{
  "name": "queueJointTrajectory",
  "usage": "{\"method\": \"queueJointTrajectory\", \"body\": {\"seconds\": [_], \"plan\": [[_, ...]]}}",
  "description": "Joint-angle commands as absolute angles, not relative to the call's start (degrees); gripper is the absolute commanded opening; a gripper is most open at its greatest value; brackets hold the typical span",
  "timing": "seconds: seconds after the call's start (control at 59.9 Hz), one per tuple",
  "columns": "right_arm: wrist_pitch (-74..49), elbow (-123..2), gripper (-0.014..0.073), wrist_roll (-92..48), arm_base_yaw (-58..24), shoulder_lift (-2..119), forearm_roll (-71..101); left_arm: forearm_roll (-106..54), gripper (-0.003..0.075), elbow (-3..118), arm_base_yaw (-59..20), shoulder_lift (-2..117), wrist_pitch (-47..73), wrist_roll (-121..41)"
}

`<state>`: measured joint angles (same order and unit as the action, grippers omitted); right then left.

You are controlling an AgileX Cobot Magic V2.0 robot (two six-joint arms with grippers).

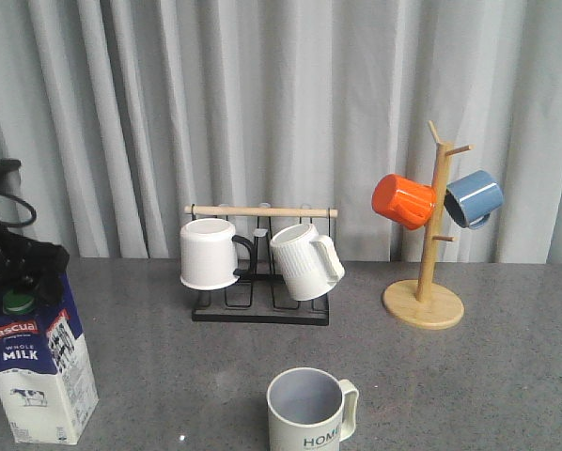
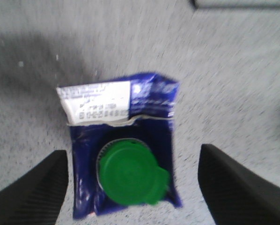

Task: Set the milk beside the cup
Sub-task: 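Close the left gripper on the carton top and lift it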

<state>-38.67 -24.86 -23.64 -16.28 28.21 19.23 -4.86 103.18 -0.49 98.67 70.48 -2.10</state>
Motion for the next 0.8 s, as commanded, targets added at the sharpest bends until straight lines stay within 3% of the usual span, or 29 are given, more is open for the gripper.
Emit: {"method": "queueJointTrajectory", "body": {"seconds": [0.0,0.184,0.3,0.417,0.601,0.785], "plan": [[-35.6,-26.4,-0.0005,-23.8,-16.1,28.2,19.6,-4.4,0.0557,105.0,-0.7,98.0,69.6,-1.5],[-35.6,-26.4,-0.0005,-23.8,-16.1,28.2,19.6,-4.3,0.0551,105.0,-0.7,99.7,70.2,-1.5],[-35.7,-26.4,-0.0005,-23.8,-16.1,28.2,19.6,-4.3,0.0506,105.0,-0.7,99.8,70.2,-1.5],[-35.7,-26.4,-0.0005,-23.8,-16.1,28.2,19.6,-4.3,0.0401,105.0,-0.7,99.6,70.4,-1.6],[-35.7,-26.4,-0.0005,-23.8,-16.1,28.2,19.6,-6.2,0.0172,105.0,-0.7,99.2,71.1,-1.6],[-35.6,-26.4,-0.0005,-23.8,-16.1,28.2,19.6,-15.9,0.0017,105.0,-0.7,96.9,69.4,-3.7]]}}
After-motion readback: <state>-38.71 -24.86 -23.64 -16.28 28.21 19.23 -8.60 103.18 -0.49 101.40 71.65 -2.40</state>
